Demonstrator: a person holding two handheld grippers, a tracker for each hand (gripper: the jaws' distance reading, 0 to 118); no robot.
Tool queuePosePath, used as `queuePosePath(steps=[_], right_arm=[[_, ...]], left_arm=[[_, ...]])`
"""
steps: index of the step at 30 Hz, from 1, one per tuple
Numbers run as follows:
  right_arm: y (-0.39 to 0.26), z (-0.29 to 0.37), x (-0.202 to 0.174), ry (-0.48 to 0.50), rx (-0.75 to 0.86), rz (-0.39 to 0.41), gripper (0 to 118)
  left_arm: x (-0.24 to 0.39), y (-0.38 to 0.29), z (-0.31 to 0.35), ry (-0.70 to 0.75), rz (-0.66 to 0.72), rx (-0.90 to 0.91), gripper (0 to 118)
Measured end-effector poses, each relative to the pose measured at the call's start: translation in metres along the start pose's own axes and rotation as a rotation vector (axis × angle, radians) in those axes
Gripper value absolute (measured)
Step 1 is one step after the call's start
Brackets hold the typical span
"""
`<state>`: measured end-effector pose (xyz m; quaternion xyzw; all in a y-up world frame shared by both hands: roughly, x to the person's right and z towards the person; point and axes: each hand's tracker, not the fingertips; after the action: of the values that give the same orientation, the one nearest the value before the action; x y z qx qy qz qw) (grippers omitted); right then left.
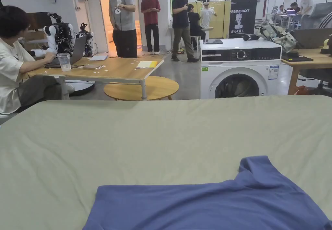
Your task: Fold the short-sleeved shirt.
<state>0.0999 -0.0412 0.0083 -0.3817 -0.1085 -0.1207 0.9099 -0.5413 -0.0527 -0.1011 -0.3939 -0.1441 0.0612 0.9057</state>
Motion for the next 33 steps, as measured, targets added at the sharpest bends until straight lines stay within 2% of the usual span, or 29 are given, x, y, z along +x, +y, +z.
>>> queuePosePath(steps=[1,3,4,8,11,13,14,15,16,17,19,22,25,28,29,30,31,32,33], right_arm=[[-0.002,0.000,-0.003,-0.007,0.031,0.016,10],[-0.002,0.001,-0.007,-0.060,0.025,0.046,47],[-0.003,0.003,-0.007,-0.048,0.034,0.041,58],[0.014,0.033,-0.021,0.010,0.198,0.072,58],[0.035,0.047,-0.049,0.081,0.297,0.119,58],[0.046,0.045,-0.063,0.145,0.335,0.135,57],[0.051,0.045,-0.073,0.174,0.343,0.134,48],[0.054,0.045,-0.082,0.198,0.348,0.136,32],[0.056,0.042,-0.090,0.217,0.353,0.136,15],[0.058,0.040,-0.097,0.226,0.347,0.139,3],[0.059,0.037,-0.110,0.221,0.352,0.152,0],[0.060,0.031,-0.120,0.267,0.334,0.175,0],[0.059,0.028,-0.126,0.261,0.327,0.219,0],[0.060,0.026,-0.122,0.290,0.308,0.220,0],[0.060,0.027,-0.119,0.303,0.302,0.215,0],[0.059,0.027,-0.117,0.310,0.299,0.211,0],[0.058,0.026,-0.113,0.318,0.298,0.199,0],[0.056,0.027,-0.111,0.331,0.288,0.184,0],[0.056,0.026,-0.108,0.339,0.275,0.175,0]], left_arm=[[-0.003,0.002,-0.004,-0.007,0.016,-0.007,2],[0.000,0.003,-0.004,0.015,0.023,0.007,52],[0.002,0.004,0.000,0.044,0.001,0.032,60],[0.030,0.026,0.028,0.054,-0.083,0.224,60],[0.058,0.048,0.049,0.020,-0.146,0.364,60],[0.079,0.061,0.058,-0.002,-0.168,0.449,59],[0.089,0.066,0.061,-0.012,-0.175,0.486,57],[0.097,0.069,0.063,-0.013,-0.181,0.500,47],[0.105,0.072,0.065,-0.023,-0.183,0.515,32],[0.109,0.074,0.065,-0.039,-0.184,0.507,6],[0.118,0.076,0.064,-0.066,-0.181,0.504,0],[0.119,0.076,0.060,-0.140,-0.175,0.469,0],[0.111,0.088,0.057,-0.115,-0.153,0.456,0],[0.086,0.131,0.035,-0.098,-0.028,0.283,0],[0.077,0.151,0.019,-0.053,-0.005,0.174,5],[0.069,0.163,0.003,-0.012,-0.001,0.066,28],[0.060,0.176,-0.020,-0.004,-0.037,0.045,49],[0.050,0.186,-0.044,-0.005,-0.041,0.010,55],[0.043,0.194,-0.063,0.017,-0.018,-0.003,55]])
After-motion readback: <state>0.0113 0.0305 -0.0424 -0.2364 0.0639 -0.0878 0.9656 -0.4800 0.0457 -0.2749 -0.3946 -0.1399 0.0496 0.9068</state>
